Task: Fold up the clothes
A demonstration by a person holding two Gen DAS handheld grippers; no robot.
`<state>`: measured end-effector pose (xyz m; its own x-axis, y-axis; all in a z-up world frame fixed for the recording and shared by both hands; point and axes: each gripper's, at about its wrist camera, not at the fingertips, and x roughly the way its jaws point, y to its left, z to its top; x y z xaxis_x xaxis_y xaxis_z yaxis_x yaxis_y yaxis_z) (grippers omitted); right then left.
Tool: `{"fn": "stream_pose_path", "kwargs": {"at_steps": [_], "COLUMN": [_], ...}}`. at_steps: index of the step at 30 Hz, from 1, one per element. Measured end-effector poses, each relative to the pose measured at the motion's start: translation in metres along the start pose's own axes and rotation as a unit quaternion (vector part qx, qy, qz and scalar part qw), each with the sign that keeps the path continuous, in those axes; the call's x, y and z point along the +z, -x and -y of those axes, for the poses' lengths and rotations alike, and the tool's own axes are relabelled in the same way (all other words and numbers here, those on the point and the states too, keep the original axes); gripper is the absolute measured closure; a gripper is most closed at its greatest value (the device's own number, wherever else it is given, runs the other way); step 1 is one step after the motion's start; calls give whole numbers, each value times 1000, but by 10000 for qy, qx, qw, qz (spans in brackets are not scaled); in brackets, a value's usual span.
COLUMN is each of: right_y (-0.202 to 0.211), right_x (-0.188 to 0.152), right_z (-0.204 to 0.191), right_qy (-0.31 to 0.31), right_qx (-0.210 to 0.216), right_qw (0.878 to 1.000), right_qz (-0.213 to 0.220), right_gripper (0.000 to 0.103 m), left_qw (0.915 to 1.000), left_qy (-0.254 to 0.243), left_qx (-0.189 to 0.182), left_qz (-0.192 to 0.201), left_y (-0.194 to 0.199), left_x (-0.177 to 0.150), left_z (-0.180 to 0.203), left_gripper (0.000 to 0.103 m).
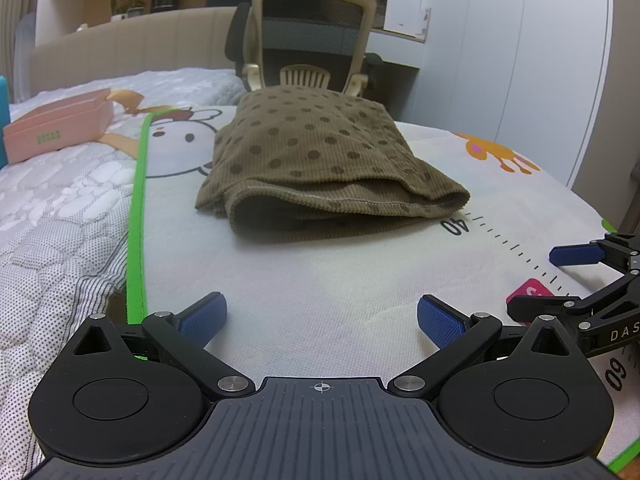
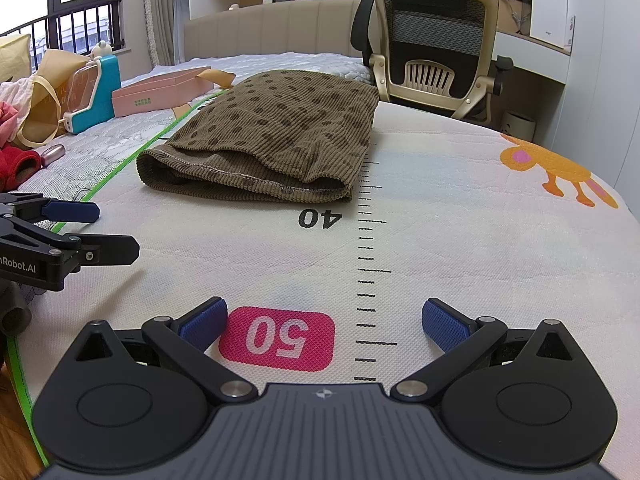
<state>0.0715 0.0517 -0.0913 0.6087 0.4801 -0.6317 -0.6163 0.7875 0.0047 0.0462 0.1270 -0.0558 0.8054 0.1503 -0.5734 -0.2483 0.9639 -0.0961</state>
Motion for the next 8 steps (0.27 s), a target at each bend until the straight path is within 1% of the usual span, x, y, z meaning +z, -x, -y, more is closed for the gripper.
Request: {"fn": "stream_pose_path", "kwargs": {"at_steps": [8], "right_y": [0], "right_x": [0], "right_z": [0], "right_qy": [0], "right_qx": [0], "right_qw": [10000], "right_qz": [0], "right_gripper": [0], "left_qw": [10000], "left_qy": [16], "left_qx": [-15], "left_qz": [5], "left_y": [0], "left_x": [0], "left_z": [0], "left_gripper": [0]}}
